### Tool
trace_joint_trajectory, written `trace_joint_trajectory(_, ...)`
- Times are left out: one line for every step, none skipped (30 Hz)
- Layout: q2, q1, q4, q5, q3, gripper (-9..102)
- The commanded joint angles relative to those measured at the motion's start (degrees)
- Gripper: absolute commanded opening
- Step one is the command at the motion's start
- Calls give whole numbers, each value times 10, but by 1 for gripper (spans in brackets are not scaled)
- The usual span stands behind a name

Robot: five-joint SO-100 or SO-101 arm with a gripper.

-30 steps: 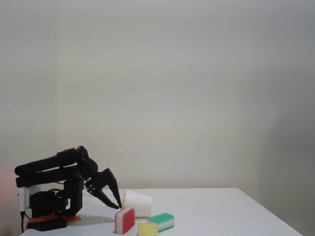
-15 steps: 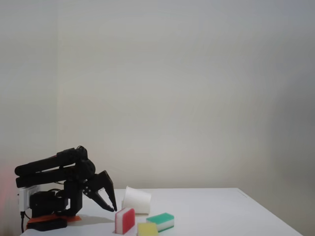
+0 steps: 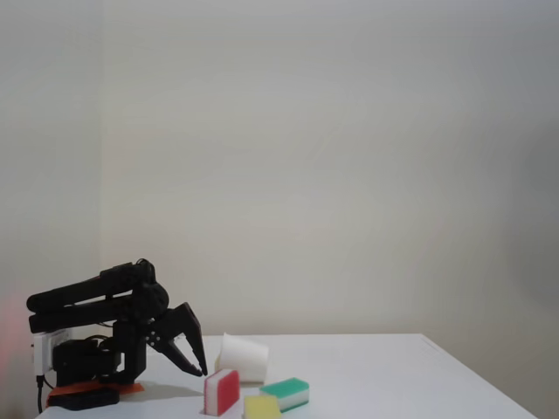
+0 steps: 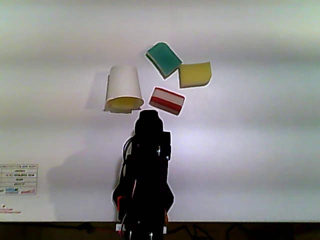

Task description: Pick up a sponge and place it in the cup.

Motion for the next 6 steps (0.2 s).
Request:
trace_joint_trajectory(-1,6,46,-6,-4,0)
trace_joint_trajectory(-1,6,46,-6,-4,0)
trace_joint_trajectory(-1,6,46,-6,-4,0)
trace_joint_trajectory(-1,6,46,-6,-4,0)
trace_joint_trajectory(-1,6,46,-6,-4,0)
trace_joint_trajectory(-1,6,46,-6,-4,0)
